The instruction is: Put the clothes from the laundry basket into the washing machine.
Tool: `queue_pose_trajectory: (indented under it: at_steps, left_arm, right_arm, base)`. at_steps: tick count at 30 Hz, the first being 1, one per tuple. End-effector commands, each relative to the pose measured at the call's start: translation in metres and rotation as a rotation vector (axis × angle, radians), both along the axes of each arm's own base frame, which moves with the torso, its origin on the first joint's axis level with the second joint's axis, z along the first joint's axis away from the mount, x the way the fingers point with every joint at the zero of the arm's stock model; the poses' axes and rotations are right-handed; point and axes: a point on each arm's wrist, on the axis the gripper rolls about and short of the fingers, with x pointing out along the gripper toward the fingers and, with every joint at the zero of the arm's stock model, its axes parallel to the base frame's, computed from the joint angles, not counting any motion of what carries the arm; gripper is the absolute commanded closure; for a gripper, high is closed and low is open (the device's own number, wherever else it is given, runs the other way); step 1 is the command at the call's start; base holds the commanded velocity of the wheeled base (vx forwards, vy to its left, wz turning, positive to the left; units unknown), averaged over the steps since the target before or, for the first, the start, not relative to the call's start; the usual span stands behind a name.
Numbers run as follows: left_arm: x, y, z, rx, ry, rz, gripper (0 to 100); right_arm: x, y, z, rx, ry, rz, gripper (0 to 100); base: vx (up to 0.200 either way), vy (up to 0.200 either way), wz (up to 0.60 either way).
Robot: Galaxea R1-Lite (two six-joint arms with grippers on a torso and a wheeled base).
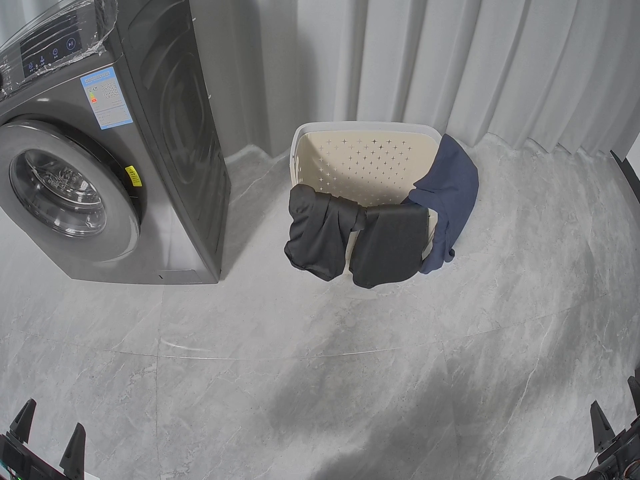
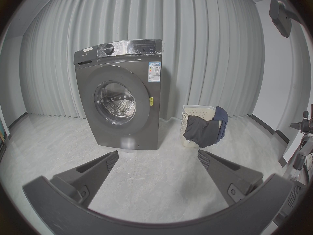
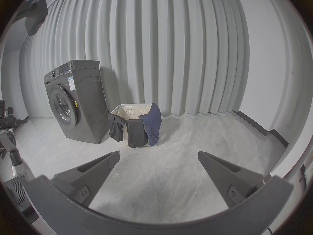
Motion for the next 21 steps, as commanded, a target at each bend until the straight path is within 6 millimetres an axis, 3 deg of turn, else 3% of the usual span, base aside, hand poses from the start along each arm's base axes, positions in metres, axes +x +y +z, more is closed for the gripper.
queue_pose_trajectory:
  at_steps: [1, 8, 17, 21]
  left_arm:
    - [0.0001, 0.0, -0.0043, 0.0, 0.001, 0.0, 0]
    - [0.0, 0.0, -0.0044, 0.0, 0.0, 0.002, 0]
    - [0.0, 0.0, -0.0044, 0.0, 0.0, 0.002, 0]
    - [0.0, 0.0, -0.0044, 0.0, 0.0, 0.002, 0]
  right_arm:
    - [0.0004, 0.0, -0.0051, -0.001, 0.006, 0.0, 0]
    - [0.0004, 0.0, -0.0051, -0.001, 0.006, 0.0, 0]
    - [0.0004, 0.0, -0.0051, -0.001, 0.006, 0.0, 0]
    - [0.0004, 0.0, -0.0051, -0.001, 0.006, 0.0, 0]
  base:
    - [0.2, 0.0, 0.0]
    - [0.2, 0.0, 0.0]
    - [0.0, 0.0, 0.0]
    - [0.0, -0.2, 0.0]
